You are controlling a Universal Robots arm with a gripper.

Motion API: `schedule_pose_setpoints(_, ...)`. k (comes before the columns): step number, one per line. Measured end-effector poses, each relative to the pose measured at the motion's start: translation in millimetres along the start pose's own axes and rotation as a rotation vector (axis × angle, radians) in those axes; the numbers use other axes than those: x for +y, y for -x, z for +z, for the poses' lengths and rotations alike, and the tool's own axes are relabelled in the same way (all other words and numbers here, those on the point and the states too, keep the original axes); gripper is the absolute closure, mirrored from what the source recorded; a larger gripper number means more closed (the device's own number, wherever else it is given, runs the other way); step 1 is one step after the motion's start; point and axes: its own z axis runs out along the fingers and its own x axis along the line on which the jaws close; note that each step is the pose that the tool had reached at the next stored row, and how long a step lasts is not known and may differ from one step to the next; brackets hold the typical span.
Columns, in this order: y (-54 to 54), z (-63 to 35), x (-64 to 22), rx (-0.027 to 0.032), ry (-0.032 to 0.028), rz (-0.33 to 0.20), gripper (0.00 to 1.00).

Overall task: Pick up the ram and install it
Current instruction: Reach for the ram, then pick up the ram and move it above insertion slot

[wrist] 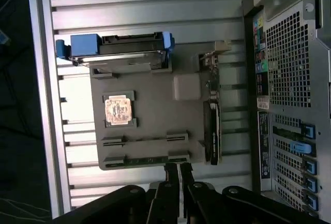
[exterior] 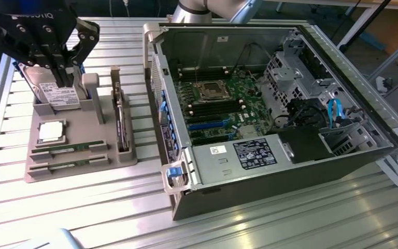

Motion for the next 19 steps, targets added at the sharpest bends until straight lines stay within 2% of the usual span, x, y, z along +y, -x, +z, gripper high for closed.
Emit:
schedule_pose_setpoints(2, 0.7, 0.2, -10.3, -0.0008, -0.0111, 0.0, 0.84)
schedule_pose_setpoints(5, 1.2, 0.4, -16.9, -0.0014, -0.0196, 0.0, 0.84)
schedule_pose_setpoints(19, 1.2, 0.4, -18.0, -0.0016, -0.0207, -0.006, 0.84)
